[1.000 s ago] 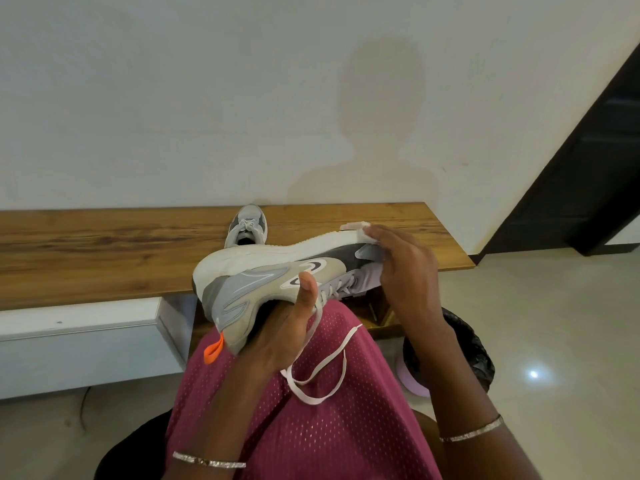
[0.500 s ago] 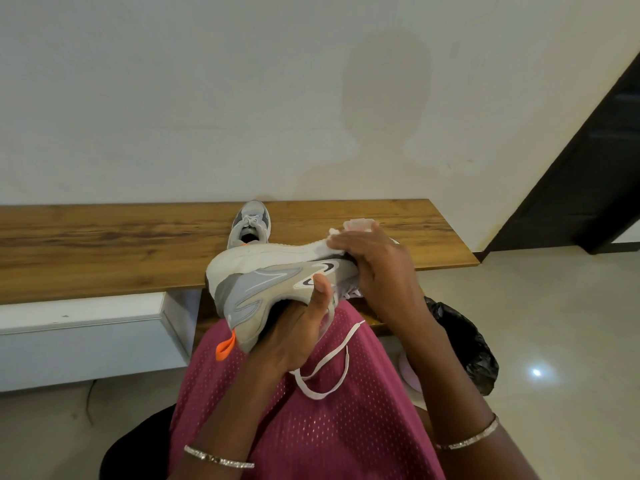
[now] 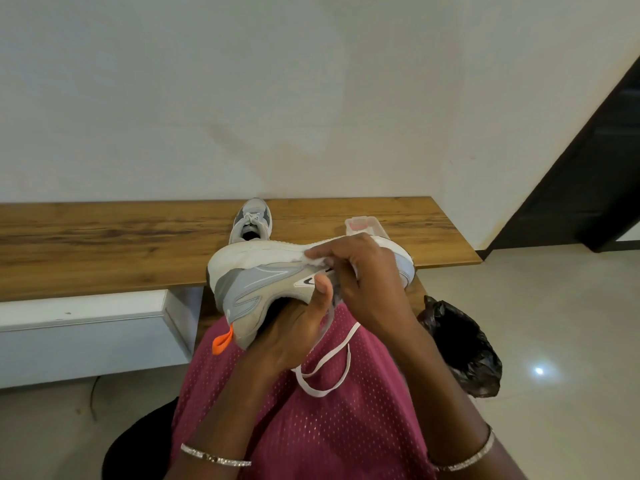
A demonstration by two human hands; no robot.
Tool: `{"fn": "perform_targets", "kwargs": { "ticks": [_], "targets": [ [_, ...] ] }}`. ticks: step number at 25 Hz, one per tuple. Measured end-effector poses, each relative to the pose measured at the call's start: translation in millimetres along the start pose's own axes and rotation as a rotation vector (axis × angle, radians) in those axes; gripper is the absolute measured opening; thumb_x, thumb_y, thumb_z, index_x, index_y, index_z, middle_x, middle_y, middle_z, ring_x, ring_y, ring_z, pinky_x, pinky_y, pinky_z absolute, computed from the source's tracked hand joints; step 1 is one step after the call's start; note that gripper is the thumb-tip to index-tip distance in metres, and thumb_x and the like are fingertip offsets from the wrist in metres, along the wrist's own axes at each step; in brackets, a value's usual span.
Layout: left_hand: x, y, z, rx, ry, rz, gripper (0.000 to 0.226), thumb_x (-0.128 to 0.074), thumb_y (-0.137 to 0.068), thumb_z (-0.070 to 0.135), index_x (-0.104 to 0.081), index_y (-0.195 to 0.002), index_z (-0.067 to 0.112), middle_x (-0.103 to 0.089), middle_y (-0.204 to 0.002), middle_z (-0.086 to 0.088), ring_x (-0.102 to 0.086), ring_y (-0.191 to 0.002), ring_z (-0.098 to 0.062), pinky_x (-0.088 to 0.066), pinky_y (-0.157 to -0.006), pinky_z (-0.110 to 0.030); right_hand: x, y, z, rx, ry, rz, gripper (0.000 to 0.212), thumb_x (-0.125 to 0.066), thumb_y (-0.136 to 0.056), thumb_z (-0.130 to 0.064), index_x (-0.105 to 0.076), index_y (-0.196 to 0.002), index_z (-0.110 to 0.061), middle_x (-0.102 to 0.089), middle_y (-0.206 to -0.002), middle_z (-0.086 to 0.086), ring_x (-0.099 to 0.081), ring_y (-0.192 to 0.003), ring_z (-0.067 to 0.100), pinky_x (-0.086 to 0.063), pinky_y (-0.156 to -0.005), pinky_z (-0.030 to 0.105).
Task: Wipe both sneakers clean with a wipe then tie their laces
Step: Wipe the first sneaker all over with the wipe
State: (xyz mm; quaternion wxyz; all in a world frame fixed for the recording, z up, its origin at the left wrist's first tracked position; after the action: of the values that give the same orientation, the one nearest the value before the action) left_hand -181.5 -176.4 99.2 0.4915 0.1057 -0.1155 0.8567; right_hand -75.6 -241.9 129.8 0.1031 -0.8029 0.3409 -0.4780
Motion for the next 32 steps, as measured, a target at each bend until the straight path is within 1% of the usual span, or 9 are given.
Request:
{"fn": "perform_targets", "kwargs": {
  "ticks": [9,13,17,18,19,20,23,28,32],
  "targets": [
    [5,-3,-10,0.053,-0.037,-0.027,0.129,0.000,-0.049,0.107,-0.058,-0.070,-0.006,-0.041,-0.046,0.006,-0.045,-0.050,-0.002,-0.043,-0.067,-0.016,29,3,41,-0.160,0.258,0.058,0.036,-0.057,-0.086,0.015,-0.076,-0.102,-0.011,-0.075,-0.103,0.006,-0.062,-0.102,0.026,-0.033,-0.074,0.011],
    [1,-2,-5,0.010,-0.076,-0.028,0.092,0.001,-0.055,0.104,-0.048,-0.051,0.027,-0.046,-0.044,0.016,-0.048,-0.050,0.004,-0.039,-0.069,-0.008,6,4,9,-0.077,0.145,-0.034,0.020,-0.059,-0.092,-0.005,-0.073,-0.101,-0.014,-0.073,-0.101,-0.002,-0.059,-0.098,0.016,-0.040,-0.079,0.014],
    [-1,2,-3,0.008,-0.029,-0.011,0.074,-0.001,-0.069,0.089,-0.048,-0.062,0.032,-0.053,-0.049,0.027,-0.057,-0.069,-0.007,-0.045,-0.074,-0.027,-1,-1,-4,0.038,0.030,-0.135,0.027,-0.047,-0.090,-0.023,-0.072,-0.100,-0.016,-0.071,-0.098,-0.005,-0.053,-0.091,0.013,-0.044,-0.078,0.024],
    [-1,2,-3,0.036,-0.016,-0.014,0.076,0.000,-0.065,0.092,-0.046,-0.061,0.032,-0.050,-0.045,0.021,-0.053,-0.087,-0.012,-0.043,-0.071,-0.021,2,-2,3,0.018,0.035,-0.134,0.023,-0.053,-0.091,-0.013,-0.072,-0.101,-0.015,-0.072,-0.100,-0.003,-0.054,-0.094,0.015,-0.044,-0.078,0.026],
    [1,0,-4,0.059,-0.003,-0.012,0.089,0.002,-0.057,0.100,-0.045,-0.061,0.024,-0.046,-0.046,0.016,-0.052,-0.053,-0.010,-0.042,-0.068,-0.015,7,-2,10,-0.005,0.077,-0.108,0.024,-0.056,-0.090,-0.003,-0.073,-0.104,-0.015,-0.072,-0.103,-0.001,-0.055,-0.098,0.018,-0.043,-0.078,0.024],
    [2,-1,-7,0.081,0.008,-0.005,0.099,0.001,-0.049,0.106,-0.045,-0.064,0.020,-0.046,-0.054,0.013,-0.039,-0.060,0.007,-0.042,-0.067,-0.013,12,0,19,-0.034,0.124,-0.068,0.028,-0.058,-0.090,0.003,-0.074,-0.105,-0.014,-0.073,-0.105,0.000,-0.056,-0.100,0.020,-0.041,-0.078,0.020],
    [2,-5,-17,0.133,0.072,-0.001,0.101,-0.003,-0.039,0.111,-0.042,-0.081,0.028,-0.048,-0.086,-0.002,-0.048,-0.083,-0.010,-0.041,-0.082,-0.021,22,7,36,-0.073,0.289,0.083,0.032,-0.062,-0.085,0.011,-0.075,-0.105,-0.011,-0.075,-0.104,0.004,-0.058,-0.101,0.026,-0.036,-0.076,0.019],
    [-2,-7,-18,0.109,0.266,-0.073,0.096,-0.014,-0.052,0.108,-0.073,-0.088,0.041,-0.068,-0.106,-0.003,-0.062,-0.106,-0.014,-0.046,-0.102,-0.038,-2,31,0,0.018,0.134,0.161,0.026,-0.063,-0.090,-0.003,-0.074,-0.109,-0.015,-0.074,-0.106,-0.004,-0.058,-0.100,0.011,-0.038,-0.082,0.010],
    [2,-9,-18,0.094,0.285,-0.057,0.105,-0.017,-0.056,0.107,-0.067,-0.091,0.021,-0.067,-0.101,-0.008,-0.061,-0.106,-0.017,-0.044,-0.107,-0.059,-9,37,-8,0.168,0.133,0.168,0.029,-0.050,-0.094,-0.014,-0.075,-0.109,-0.010,-0.074,-0.108,0.000,-0.061,-0.100,0.015,-0.048,-0.082,0.020]
  ]
}}
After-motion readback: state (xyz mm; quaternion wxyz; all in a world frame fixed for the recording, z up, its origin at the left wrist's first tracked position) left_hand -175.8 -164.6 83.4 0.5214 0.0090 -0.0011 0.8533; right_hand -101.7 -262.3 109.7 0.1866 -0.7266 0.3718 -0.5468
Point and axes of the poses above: each hand's wrist, its own y-axis away from the middle knuckle, its own x-axis out of the back of the hand, z = x × y, the point moved 2 cm from there along -y, towards the middle knuckle
